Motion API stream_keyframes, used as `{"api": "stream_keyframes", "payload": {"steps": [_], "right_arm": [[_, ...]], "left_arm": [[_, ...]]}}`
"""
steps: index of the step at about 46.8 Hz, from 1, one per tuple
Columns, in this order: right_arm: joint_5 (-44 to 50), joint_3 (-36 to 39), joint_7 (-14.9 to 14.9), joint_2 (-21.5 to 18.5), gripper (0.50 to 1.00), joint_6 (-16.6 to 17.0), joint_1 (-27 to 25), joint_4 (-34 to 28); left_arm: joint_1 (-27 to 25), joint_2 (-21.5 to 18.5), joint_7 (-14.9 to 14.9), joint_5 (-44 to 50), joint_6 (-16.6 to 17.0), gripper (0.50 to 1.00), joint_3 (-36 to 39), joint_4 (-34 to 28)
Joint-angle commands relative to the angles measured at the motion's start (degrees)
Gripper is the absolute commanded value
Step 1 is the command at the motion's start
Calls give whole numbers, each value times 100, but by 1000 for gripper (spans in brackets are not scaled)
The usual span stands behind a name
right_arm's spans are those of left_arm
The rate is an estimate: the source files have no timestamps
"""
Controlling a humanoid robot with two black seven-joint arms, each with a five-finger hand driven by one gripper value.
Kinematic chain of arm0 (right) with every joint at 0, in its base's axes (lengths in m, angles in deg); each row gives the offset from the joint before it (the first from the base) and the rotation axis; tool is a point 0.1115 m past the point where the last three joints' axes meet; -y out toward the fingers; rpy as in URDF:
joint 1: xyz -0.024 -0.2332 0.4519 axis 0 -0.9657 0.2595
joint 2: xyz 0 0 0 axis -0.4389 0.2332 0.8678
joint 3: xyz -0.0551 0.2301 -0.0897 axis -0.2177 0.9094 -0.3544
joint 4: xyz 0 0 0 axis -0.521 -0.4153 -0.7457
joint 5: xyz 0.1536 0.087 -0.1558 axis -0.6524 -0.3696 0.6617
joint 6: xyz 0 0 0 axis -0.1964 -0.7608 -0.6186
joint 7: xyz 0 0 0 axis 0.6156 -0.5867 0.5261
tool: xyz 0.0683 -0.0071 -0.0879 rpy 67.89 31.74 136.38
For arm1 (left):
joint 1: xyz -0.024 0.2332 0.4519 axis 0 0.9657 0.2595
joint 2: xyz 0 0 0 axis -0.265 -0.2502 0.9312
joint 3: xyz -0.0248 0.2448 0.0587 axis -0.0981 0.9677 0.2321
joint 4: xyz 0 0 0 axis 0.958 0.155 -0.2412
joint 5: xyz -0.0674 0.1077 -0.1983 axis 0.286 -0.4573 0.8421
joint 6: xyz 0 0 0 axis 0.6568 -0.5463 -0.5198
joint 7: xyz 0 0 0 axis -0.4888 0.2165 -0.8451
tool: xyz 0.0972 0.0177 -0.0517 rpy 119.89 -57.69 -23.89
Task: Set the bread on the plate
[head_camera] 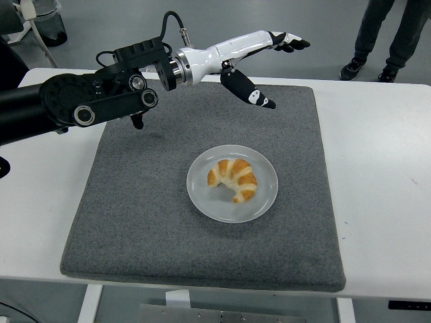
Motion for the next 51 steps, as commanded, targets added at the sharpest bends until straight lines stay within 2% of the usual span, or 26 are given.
{"api": "stream_keyframes", "payload": {"steps": [1,7,15,39,45,51], "right_arm": [[0,0,0,0,930,0,0,6],[0,0,0,0,930,0,0,6],[0,0,0,0,930,0,0,-3],[0,0,0,0,932,0,0,6],[-9,-26,0,0,932,9,-9,6],[9,-26,0,0,930,18,-18,6]], "left_arm": [[59,9,0,312,4,994,-95,77],[68,35,0,927,39,994,-166,288],[59,70,0,1956,259,994,-201,551],[402,158,-44,4540,232,994,-324,1527],[630,123,-52,5103,171,994,-640,1676],[981,123,-131,5385,136,994,-1360,1896]]}}
